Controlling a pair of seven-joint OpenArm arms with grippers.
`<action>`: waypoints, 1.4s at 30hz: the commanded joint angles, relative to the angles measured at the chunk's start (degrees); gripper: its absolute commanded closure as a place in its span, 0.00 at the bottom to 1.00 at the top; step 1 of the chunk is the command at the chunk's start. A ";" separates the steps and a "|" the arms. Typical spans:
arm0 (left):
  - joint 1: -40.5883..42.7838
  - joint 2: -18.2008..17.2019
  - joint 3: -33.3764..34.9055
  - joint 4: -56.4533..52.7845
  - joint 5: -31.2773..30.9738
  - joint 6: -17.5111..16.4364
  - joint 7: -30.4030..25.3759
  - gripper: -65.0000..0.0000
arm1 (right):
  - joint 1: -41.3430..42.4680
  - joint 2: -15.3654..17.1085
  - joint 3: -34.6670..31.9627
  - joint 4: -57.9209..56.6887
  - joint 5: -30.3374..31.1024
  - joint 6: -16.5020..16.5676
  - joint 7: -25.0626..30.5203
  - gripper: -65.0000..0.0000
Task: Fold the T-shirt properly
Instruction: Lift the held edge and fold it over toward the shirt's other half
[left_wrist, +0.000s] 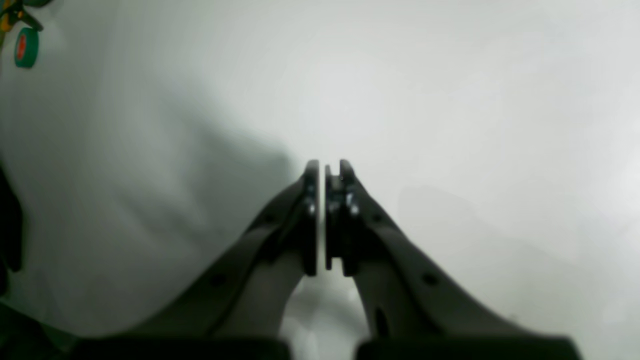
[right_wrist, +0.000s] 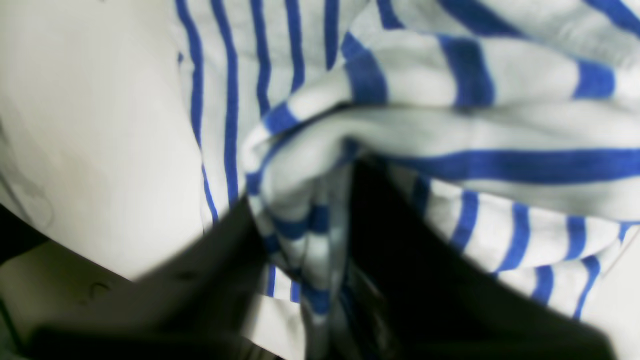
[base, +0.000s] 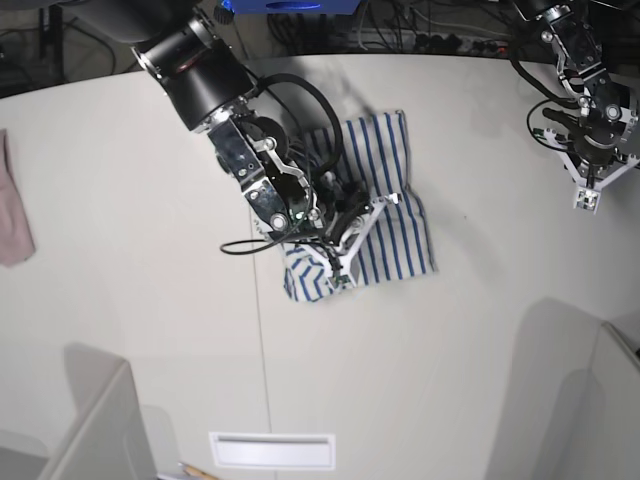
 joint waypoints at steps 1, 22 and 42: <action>-0.31 -0.75 -0.25 0.81 0.07 -0.28 -0.70 1.00 | 0.70 -0.85 0.11 1.76 0.42 0.02 0.90 0.60; -0.31 -0.66 -0.43 0.81 -0.02 -0.28 -0.70 1.00 | 8.09 -3.92 -12.11 -9.67 0.51 0.02 15.14 0.35; -0.31 -7.69 -12.65 -5.87 -12.59 -0.28 -0.61 1.00 | -0.88 9.09 -8.86 16.26 0.16 0.02 5.91 1.00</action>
